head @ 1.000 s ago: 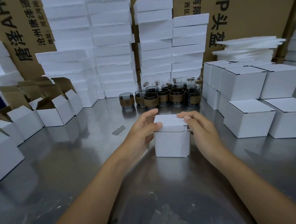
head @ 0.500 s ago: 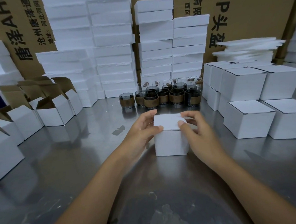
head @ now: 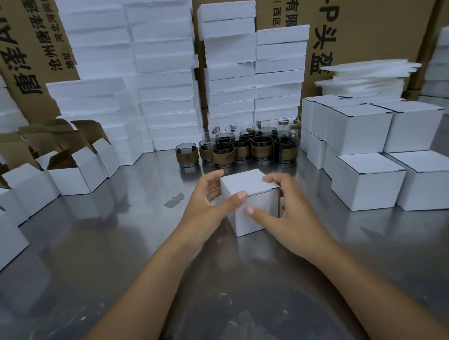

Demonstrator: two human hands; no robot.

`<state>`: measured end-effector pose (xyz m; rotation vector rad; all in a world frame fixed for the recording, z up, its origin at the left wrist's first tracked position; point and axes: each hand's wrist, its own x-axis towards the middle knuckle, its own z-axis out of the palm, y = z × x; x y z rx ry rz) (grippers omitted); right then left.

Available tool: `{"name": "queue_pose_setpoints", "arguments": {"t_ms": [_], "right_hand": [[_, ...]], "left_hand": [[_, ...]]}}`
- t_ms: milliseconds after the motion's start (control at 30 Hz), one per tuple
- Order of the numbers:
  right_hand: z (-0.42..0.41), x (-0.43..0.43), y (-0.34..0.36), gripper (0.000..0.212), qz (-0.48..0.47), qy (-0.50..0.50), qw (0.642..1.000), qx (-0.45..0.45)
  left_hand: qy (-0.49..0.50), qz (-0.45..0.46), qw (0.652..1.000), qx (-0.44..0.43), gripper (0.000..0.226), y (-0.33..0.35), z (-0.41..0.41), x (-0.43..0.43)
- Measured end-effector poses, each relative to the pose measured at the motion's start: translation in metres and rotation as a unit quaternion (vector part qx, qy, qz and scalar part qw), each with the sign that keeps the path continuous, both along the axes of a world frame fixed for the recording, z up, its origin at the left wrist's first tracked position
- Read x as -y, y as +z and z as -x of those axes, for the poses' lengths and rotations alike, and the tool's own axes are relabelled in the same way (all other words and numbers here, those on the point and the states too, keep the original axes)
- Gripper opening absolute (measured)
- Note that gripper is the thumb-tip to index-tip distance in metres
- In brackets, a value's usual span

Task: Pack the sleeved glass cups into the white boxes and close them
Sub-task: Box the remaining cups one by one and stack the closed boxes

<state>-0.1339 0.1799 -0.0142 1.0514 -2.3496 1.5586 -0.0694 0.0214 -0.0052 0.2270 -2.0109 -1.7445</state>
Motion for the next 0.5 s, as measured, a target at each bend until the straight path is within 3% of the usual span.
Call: {"name": "queue_pose_setpoints", "arguments": {"t_ms": [133,233,367,500], "right_hand": [[-0.007,-0.001,0.001,0.068,-0.018,0.0,1.0,0.005],[-0.011,-0.002,0.003,0.078,-0.031,-0.029,0.999,0.002],[-0.016,0.004,0.002,0.076,-0.03,-0.063,0.997,-0.01],[-0.018,0.004,0.007,0.076,-0.025,-0.081,0.996,-0.012]], "left_hand": [[-0.002,0.005,1.0,-0.008,0.081,0.0,-0.003,0.0],[-0.008,-0.007,1.0,-0.008,0.066,-0.001,-0.004,0.002],[0.013,-0.096,0.995,-0.019,0.056,-0.003,0.003,0.007],[0.031,-0.117,0.992,-0.032,0.055,-0.001,0.005,0.012]]}}
